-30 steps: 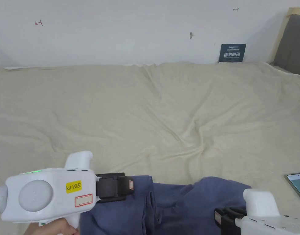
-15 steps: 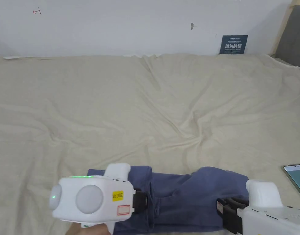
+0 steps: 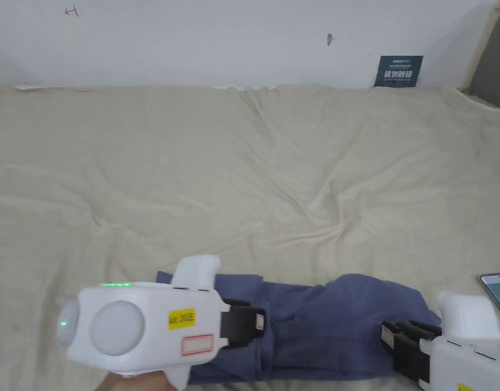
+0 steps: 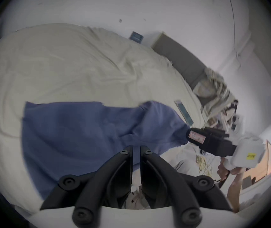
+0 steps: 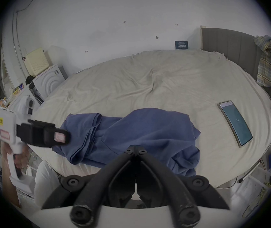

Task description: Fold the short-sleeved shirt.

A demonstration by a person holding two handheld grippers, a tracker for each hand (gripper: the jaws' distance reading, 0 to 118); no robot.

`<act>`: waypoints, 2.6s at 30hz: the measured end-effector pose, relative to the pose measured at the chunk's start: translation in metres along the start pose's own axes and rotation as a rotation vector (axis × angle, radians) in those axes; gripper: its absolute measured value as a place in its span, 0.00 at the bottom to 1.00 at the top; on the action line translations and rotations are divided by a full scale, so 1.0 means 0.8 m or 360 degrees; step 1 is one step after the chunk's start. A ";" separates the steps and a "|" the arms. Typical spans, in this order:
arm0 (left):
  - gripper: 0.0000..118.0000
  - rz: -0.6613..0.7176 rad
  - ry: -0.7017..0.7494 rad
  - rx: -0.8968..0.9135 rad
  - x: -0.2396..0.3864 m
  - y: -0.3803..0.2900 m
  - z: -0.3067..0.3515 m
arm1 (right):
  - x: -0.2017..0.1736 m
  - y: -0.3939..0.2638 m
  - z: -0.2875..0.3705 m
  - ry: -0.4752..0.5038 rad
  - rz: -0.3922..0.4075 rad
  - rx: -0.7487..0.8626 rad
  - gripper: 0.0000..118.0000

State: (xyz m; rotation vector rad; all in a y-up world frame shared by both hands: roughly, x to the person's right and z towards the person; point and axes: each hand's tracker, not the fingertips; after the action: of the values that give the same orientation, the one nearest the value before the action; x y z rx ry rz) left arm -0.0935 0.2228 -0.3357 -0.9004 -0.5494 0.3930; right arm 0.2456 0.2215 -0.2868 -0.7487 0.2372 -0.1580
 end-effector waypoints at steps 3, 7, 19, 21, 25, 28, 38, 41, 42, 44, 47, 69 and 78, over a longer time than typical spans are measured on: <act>0.08 0.0058 0.0201 0.0120 -0.056 0.001 0.053 | -0.009 0.005 -0.006 0.0004 0.0021 0.0000 0.00; 0.33 0.0390 0.0280 0.0195 -0.136 -0.002 0.098 | -0.021 0.013 -0.018 0.0033 0.0018 0.0000 0.00; 1.00 0.0466 -0.0089 0.0096 -0.177 0.025 0.057 | -0.040 0.024 -0.040 0.0000 0.0033 -0.0059 0.00; 1.00 0.0521 -0.0090 -0.0001 -0.179 0.023 0.035 | -0.041 0.023 -0.040 -0.0009 0.0041 -0.0064 0.00; 1.00 0.0626 -0.0125 -0.0018 -0.197 0.013 0.005 | -0.037 0.023 -0.042 -0.0013 0.0037 -0.0087 0.00; 1.00 0.0654 -0.0292 0.0046 -0.203 0.018 0.002 | -0.033 0.020 -0.044 -0.0027 0.0057 -0.0105 0.00; 0.11 0.0784 -0.0240 -0.0005 -0.223 0.005 -0.010 | -0.030 0.017 -0.046 -0.0030 0.0083 -0.0143 0.00; 0.10 0.0665 -0.0182 0.0007 -0.212 0.011 0.003 | -0.030 0.018 -0.048 -0.0057 0.0067 -0.0145 0.00; 0.09 0.0636 -0.0149 -0.0002 -0.209 0.013 0.008 | -0.030 0.018 -0.048 -0.0056 0.0067 -0.0151 0.00; 0.09 0.0548 -0.0100 -0.0027 -0.208 0.015 0.027 | -0.032 0.017 -0.046 -0.0060 0.0089 -0.0164 0.00; 0.08 0.0566 -0.0104 0.0012 -0.216 0.013 0.056 | -0.034 0.017 -0.043 -0.0071 0.0101 -0.0163 0.00; 0.08 0.0385 0.0282 0.0209 -0.108 0.041 0.157 | -0.024 -0.004 -0.023 0.0039 0.0036 -0.0102 0.00; 0.08 0.0163 0.0159 -0.0188 -0.004 0.071 -0.018 | 0.024 -0.003 -0.004 0.0041 -0.0047 -0.0056 0.00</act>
State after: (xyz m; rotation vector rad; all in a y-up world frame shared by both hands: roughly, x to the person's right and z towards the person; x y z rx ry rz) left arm -0.0925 0.2443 -0.3903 -1.0591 -0.4392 0.4088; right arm 0.2627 0.2132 -0.2901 -0.7858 0.2539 -0.1917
